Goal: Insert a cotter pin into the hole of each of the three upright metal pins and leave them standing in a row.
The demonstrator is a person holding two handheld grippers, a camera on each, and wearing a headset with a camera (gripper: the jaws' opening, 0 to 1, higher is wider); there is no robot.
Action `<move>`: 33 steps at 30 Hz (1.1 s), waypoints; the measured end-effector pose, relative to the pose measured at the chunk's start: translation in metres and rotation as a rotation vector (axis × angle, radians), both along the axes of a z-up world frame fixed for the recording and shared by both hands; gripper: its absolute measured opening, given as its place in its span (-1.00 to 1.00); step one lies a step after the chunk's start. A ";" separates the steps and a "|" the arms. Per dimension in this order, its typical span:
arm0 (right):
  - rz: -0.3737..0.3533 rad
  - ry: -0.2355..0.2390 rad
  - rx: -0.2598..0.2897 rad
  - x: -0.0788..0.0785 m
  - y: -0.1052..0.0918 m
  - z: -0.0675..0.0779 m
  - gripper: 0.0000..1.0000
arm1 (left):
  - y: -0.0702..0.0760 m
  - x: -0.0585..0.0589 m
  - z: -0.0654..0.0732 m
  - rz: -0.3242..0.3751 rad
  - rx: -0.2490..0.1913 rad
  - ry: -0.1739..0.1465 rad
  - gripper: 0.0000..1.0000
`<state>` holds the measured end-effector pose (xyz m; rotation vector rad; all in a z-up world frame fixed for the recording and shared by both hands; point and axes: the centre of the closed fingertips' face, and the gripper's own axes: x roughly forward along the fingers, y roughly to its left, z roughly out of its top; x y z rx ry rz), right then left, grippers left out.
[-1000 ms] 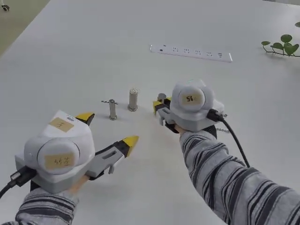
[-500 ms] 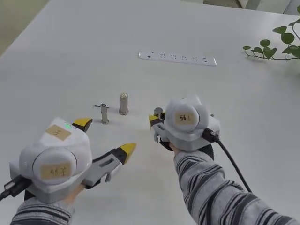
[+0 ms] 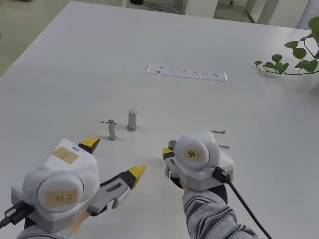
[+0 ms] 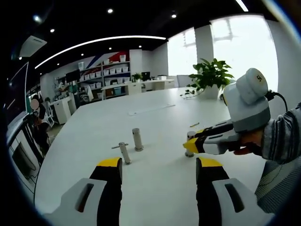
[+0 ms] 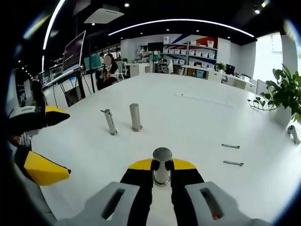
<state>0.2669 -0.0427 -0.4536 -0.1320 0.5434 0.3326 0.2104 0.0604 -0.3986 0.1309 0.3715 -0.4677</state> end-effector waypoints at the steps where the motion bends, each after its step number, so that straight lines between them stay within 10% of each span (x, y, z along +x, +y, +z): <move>1: -0.010 0.005 0.000 -0.001 -0.002 -0.001 -0.83 | 0.000 0.000 0.000 -0.001 -0.001 -0.002 0.23; 24: -0.042 0.014 0.008 -0.007 -0.008 -0.006 -0.81 | -0.003 -0.013 -0.003 -0.012 -0.010 0.013 0.23; 33: 0.007 0.008 0.069 -0.011 -0.014 0.003 -0.50 | -0.006 -0.016 -0.001 -0.017 -0.016 0.016 0.36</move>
